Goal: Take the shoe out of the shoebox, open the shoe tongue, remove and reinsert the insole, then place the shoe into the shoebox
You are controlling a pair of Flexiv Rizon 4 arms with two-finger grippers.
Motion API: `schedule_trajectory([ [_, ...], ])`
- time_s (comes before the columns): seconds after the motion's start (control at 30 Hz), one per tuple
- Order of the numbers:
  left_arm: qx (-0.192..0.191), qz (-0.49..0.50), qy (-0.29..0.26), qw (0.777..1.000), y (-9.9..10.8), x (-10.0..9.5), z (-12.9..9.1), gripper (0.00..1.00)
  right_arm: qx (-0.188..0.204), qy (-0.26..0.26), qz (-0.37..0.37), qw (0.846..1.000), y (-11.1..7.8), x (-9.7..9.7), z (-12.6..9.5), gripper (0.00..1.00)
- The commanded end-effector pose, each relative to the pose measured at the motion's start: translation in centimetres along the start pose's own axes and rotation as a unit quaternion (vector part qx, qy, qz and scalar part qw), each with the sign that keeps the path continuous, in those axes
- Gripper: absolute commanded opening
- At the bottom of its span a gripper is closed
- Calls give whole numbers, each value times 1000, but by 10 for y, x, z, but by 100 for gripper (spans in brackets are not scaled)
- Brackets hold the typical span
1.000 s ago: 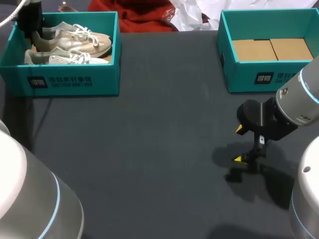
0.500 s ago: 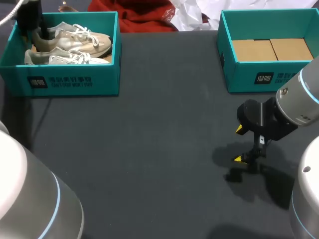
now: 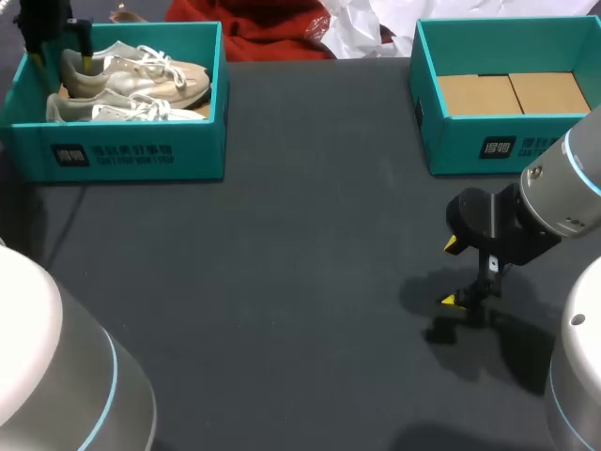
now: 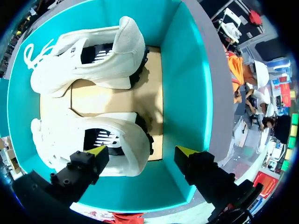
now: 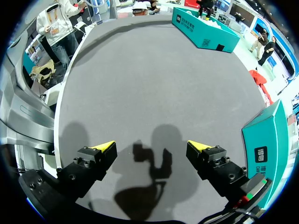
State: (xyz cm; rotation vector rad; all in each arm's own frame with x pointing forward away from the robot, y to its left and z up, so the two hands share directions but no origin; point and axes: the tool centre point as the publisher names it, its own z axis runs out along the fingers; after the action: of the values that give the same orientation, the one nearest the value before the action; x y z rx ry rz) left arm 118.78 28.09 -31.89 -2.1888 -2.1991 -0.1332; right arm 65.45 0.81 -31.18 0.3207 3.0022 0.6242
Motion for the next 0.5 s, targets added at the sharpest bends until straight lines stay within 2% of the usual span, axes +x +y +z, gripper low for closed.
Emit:
schedule_trajectory([
  [0.03,-26,4,-6,1000,-22,0,-20,89,0,-2,0,1000,-1,2,-1,100],
  [0.33,-42,9,-13,999,-32,-9,-43,87,0,-2,0,1000,-1,2,-1,100],
  [0.5,-38,4,-17,999,-51,-6,-60,86,0,-2,0,1000,-1,2,-1,100],
])
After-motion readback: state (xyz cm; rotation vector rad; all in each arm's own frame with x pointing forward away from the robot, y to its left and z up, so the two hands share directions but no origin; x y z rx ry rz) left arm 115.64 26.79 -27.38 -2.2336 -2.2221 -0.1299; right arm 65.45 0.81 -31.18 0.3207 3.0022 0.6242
